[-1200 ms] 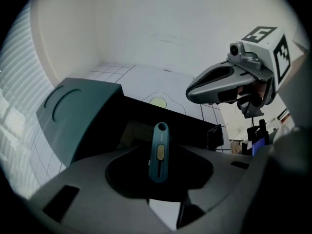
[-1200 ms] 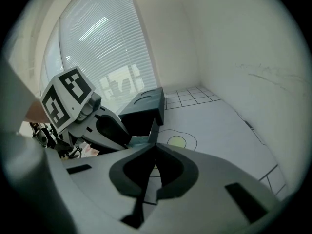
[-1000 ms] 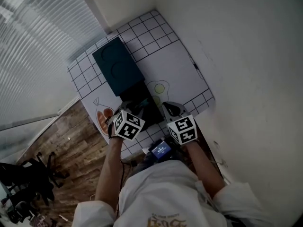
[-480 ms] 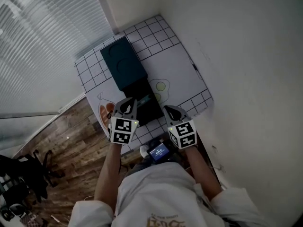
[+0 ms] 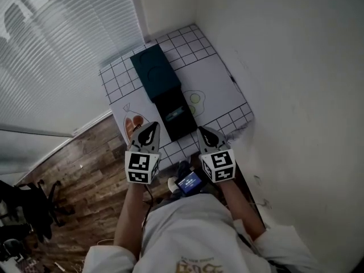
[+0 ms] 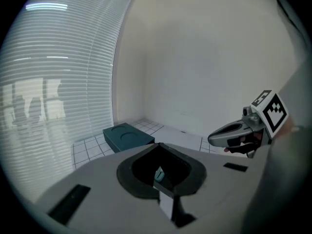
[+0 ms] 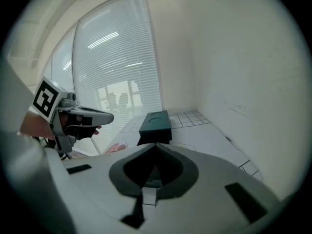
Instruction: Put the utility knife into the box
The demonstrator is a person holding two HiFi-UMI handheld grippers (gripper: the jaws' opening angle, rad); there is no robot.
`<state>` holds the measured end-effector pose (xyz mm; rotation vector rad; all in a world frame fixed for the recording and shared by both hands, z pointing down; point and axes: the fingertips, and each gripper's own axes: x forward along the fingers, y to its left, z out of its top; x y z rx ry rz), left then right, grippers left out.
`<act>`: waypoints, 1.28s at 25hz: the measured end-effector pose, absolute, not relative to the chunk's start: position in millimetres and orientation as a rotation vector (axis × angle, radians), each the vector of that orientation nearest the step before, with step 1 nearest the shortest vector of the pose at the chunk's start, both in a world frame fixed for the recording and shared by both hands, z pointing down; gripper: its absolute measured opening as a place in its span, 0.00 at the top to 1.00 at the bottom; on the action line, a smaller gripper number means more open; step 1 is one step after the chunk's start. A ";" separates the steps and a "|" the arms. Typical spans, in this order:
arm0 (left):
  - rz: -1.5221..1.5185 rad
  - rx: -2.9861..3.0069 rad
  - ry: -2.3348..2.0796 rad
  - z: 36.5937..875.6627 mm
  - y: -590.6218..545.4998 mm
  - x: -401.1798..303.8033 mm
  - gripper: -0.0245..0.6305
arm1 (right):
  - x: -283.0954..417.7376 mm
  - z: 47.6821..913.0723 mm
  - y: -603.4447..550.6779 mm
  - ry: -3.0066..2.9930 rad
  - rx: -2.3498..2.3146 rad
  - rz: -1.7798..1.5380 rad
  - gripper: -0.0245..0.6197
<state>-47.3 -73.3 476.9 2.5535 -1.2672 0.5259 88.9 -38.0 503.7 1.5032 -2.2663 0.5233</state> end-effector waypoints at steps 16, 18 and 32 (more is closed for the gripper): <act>0.200 2.714 -1.562 356.5 4.9 -90.9 0.95 | 67.5 371.2 19.4 -2.443 1.698 0.209 0.95; 0.184 2.718 -1.574 350.8 12.6 -93.6 0.95 | 65.8 363.3 25.6 -2.451 1.708 0.182 0.95; 0.187 2.717 -1.598 345.0 46.8 -106.0 0.95 | 54.3 345.0 55.2 -2.483 1.727 0.120 0.95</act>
